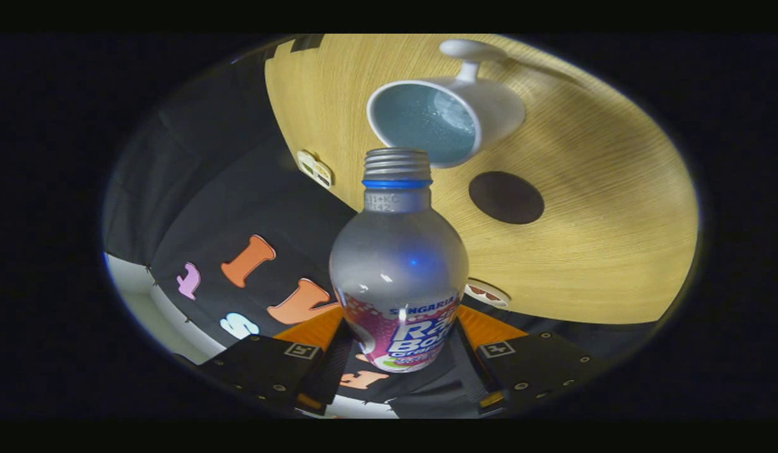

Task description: Take the bottle from table, then pour the juice into the cup, finally place the bottle on the coaster

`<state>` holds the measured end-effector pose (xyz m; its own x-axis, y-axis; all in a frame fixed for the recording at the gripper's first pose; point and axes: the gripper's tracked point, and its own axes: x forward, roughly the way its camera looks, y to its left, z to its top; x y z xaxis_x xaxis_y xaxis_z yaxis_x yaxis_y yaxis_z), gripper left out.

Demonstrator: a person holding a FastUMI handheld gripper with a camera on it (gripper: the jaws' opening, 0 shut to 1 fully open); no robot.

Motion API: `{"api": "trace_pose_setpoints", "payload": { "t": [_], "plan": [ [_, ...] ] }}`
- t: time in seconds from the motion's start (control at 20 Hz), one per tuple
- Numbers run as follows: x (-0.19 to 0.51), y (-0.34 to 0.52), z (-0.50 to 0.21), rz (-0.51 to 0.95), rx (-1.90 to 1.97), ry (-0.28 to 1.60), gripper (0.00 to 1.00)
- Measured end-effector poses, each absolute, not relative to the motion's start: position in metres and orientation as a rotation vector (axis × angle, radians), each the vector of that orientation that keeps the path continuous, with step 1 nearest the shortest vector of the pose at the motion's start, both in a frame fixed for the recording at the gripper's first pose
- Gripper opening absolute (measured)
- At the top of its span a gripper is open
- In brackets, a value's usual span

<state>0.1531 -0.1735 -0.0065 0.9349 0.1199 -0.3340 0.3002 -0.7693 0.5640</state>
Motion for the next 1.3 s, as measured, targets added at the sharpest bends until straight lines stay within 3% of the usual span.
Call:
{"api": "trace_pose_setpoints", "payload": {
  "t": [0.35,1.3],
  "plan": [
    [0.139,-0.166,-0.025,-0.421,2.094,0.369,0.77],
    [0.145,-0.146,-0.022,-0.319,0.827,0.376,0.77]
  ]
}}
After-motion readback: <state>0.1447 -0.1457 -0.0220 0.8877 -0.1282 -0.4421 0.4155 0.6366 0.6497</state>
